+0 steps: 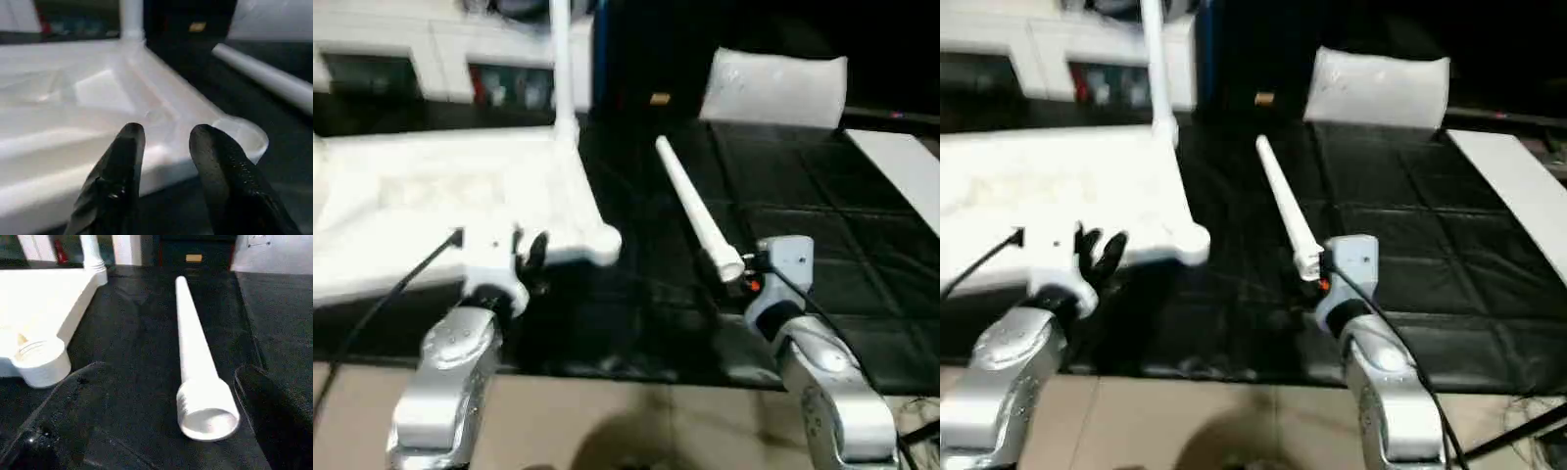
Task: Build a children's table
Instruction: Rotate table base
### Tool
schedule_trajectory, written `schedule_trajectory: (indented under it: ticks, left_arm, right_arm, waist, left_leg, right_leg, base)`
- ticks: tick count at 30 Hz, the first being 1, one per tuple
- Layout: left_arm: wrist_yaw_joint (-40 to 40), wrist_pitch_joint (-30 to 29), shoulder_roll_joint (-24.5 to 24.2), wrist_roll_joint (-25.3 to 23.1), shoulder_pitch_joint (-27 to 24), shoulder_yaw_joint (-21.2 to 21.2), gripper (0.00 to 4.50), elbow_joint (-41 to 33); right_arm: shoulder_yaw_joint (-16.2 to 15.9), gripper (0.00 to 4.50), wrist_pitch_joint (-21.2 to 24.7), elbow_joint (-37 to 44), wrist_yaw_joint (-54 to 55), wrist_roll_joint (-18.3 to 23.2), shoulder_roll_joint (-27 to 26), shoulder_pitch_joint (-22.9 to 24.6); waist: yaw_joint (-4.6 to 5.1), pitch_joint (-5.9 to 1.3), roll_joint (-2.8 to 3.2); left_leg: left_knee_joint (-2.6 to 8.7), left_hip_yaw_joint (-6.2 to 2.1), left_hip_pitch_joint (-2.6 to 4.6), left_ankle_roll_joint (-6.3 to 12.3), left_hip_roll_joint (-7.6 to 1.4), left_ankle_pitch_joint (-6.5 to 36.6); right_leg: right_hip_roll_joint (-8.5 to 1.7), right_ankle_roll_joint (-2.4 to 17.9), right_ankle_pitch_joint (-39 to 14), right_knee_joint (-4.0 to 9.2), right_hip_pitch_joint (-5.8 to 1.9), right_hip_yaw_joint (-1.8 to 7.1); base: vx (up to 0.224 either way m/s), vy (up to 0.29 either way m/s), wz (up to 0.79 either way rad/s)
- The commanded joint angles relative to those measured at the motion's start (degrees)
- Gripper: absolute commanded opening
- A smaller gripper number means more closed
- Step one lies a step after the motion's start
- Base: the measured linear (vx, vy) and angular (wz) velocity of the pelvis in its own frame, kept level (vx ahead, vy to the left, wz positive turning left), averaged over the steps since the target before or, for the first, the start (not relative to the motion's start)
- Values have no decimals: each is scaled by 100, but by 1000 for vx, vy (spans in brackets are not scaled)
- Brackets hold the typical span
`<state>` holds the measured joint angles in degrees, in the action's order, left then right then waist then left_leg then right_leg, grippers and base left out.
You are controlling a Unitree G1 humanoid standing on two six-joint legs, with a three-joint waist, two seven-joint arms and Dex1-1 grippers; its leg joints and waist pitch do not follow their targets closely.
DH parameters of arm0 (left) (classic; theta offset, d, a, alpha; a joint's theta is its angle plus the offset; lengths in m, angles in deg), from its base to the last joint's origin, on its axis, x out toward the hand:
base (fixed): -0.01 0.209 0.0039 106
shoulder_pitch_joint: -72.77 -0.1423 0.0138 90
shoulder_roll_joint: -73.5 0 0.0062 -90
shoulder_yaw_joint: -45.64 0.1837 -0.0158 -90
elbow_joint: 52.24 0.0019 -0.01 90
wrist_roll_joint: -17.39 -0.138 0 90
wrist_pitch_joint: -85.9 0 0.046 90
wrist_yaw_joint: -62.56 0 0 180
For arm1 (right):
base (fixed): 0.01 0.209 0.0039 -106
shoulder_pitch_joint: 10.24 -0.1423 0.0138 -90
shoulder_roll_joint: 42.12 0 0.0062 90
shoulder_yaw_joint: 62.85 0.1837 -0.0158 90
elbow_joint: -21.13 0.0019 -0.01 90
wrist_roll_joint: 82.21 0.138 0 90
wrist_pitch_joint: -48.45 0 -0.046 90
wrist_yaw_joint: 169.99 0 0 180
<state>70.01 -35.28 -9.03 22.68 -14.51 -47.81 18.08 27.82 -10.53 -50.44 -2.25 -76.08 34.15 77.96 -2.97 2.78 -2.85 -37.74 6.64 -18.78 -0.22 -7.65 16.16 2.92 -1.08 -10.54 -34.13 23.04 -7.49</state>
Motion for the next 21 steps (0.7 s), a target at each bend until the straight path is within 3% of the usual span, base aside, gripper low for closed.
schedule_trajectory:
  ticks: [1, 2, 3, 4, 5, 6, 7, 8, 9, 10, 11, 12, 13, 14, 15, 16, 17, 18, 19, 20, 21]
  left_arm:
    - [14, -26, 13, 29, 43, 4, 216, -85]
    - [12, 15, -24, -31, 53, 31, 222, -61]
    - [20, 29, -41, -78, 59, 46, 232, -53]
    - [106, 166, -54, -87, 81, 64, 232, -6]
    - [136, 198, -56, -65, 94, 68, 232, 9]
    - [138, 195, -59, -59, 99, 70, 232, 14]
    - [63, 117, -113, -95, 131, 93, 232, 40]
    - [40, 93, -122, -99, 141, 92, 232, 50]
    - [9, 61, -108, -81, 155, 58, 232, 67]
    - [-6, 44, -89, -59, 167, 17, 232, 76]
    - [2, 54, -82, -32, 174, -12, 232, 78]
    - [9, 53, -81, -19, 176, -21, 232, 78]
    - [25, 30, -83, 10, 175, -51, 232, 70]
    - [38, 6, -87, 20, 162, -66, 232, 56]
    - [47, 1, -89, 27, 155, -71, 232, 50]
    - [78, -2, -104, 32, 125, -79, 232, 26]
    - [87, 4, -112, 23, 115, -83, 232, 22]
    - [92, 3, -113, 25, 112, -88, 232, 20]
    - [97, 1, -118, 53, 109, -99, 232, 16]
    - [96, -2, -125, 61, 111, -99, 232, 20]
    - [96, -3, -128, 64, 112, -99, 232, 22]
  right_arm:
    - [8, 450, 95, 145, 52, 23, 37, 7]
    - [11, 450, 124, 154, 72, 31, 31, 9]
    - [11, 450, 166, 172, 94, 48, 35, 9]
    - [-68, 450, 168, 203, 51, 62, 63, 24]
    - [-124, 450, 219, 242, 37, 70, 70, 34]
    - [-140, 450, 238, 255, 35, 73, 66, 38]
    - [-156, 450, 302, 296, 52, 90, 23, 39]
    - [-161, 450, 320, 306, 57, 95, 11, 40]
    - [-166, 450, 345, 317, 64, 101, 0, 42]
    - [-172, 450, 360, 323, 72, 101, -5, 42]
    - [-176, 450, 366, 318, 89, 90, -8, 43]
    - [-177, 450, 371, 317, 95, 87, -10, 43]
    - [-182, 450, 374, 313, 120, 84, -11, 45]
    - [-186, 450, 374, 315, 129, 92, -8, 49]
    - [-186, 450, 377, 316, 132, 95, -7, 52]
    - [-186, 450, 384, 324, 140, 108, 7, 67]
    - [-188, 450, 385, 328, 148, 114, 16, 72]
    - [-186, 450, 387, 330, 149, 119, 20, 72]
    - [-179, 450, 402, 340, 143, 124, 23, 74]
    - [-176, 450, 402, 339, 140, 121, 25, 74]
    - [-174, 450, 403, 338, 138, 120, 26, 74]
  waist:
    - [49, -299, 149]
    - [-68, -99, -67]
    - [-68, -99, -67]
    - [-53, -66, -57]
    - [38, -111, -117]
    - [-11, -201, -2]
    - [-129, -185, 281]
    - [-299, -168, 339]
    - [-251, -176, 239]
    - [-104, -127, -107]
    - [-157, -60, -111]
    - [-125, -24, -88]
    - [-160, -101, -43]
    - [-122, -109, 62]
    - [-122, -109, 62]
    - [70, -44, 151]
    - [195, 17, 222]
    - [209, 57, 320]
    - [52, 55, 332]
    - [-335, 90, 395]
    - [-335, 90, 395]
  left_leg:
    - [651, -656, 124, 1304, -1628, -46]
    - [335, -268, -161, 447, -843, 812]
    - [335, -268, -161, 447, -843, 812]
    - [-490, 415, 122, 291, 309, 452]
    - [-195, 358, -133, 591, 271, 610]
    - [6, 286, -75, 771, 66, 561]
    - [947, -795, -99, 1165, -2573, 594]
    - [926, -93, -193, 942, -1727, 956]
    - [655, 351, -5, 747, -1133, 1545]
    - [-198, 198, -161, 58, -339, 1061]
    - [-618, 171, -255, -201, -323, 156]
    - [-657, 108, -261, -273, -241, 8]
    - [-291, 2, -296, -473, -268, 145]
    - [79, -46, -65, -570, -342, 547]
    - [79, -46, -65, -570, -342, 547]
    - [453, -119, 198, -634, -462, 2134]
    - [671, -215, 367, -541, -587, 3256]
    - [896, -257, 394, -480, -709, 3937]
    - [1526, -169, -324, -414, -924, 5038]
    - [1626, 294, -475, -291, -806, 5200]
    - [1626, 294, -475, -291, -806, 5200]
  right_leg:
    - [-1579, 178, -470, -221, -127, 1001]
    - [-1604, -141, -2587, 437, -228, 1317]
    - [-1604, -141, -2587, 437, -228, 1317]
    - [-806, -1979, -6351, 1236, 191, 1097]
    - [-377, -2705, -5157, 1408, -216, 622]
    - [-211, -3030, -3962, 1521, -370, 381]
    - [-1667, -318, -344, -910, -456, 1004]
    - [-1292, 160, -191, -783, -161, 863]
    - [-1072, 127, -578, -740, 30, 923]
    - [-1422, -1205, -3778, 365, -118, 1523]
    - [-1372, -1512, -6660, 688, 189, 1726]
    - [-1372, -1305, -7170, 722, 174, 1615]
    - [-1305, -899, -6327, 519, -27, 1492]
    - [-1129, -395, -5040, 452, -3, 1196]
    - [-1129, -395, -5040, 452, -3, 1196]
    - [-837, 129, -3978, 373, 31, 804]
    - [-773, 276, -3511, 470, -80, 536]
    - [-697, 335, -3165, 410, -184, 360]
    - [-656, 365, -1568, -937, -911, 80]
    - [-517, 316, -1632, -1313, -985, 34]
    - [-517, 316, -1632, -1313, -985, 34]
  base:
    - [-12, -165, 5]
    - [-12, -165, 5]
    - [-65, -168, 16]
    - [-138, -174, 12]
    - [-138, -174, 12]
    - [-88, -144, 8]
    - [77, 56, 8]
    - [77, 56, 8]
    - [98, 75, 32]
    - [-6, -140, 37]
    - [-6, -140, 37]
    - [-131, -121, 0]
    - [-122, -3, -1]
    - [-122, -3, -1]
    - [-90, 41, 9]
    - [-148, 67, 8]
    - [-148, 67, 8]
    - [-119, 94, -1]
    - [-132, 87, 1]
    - [-132, 87, 1]
    - [-109, 16, 9]
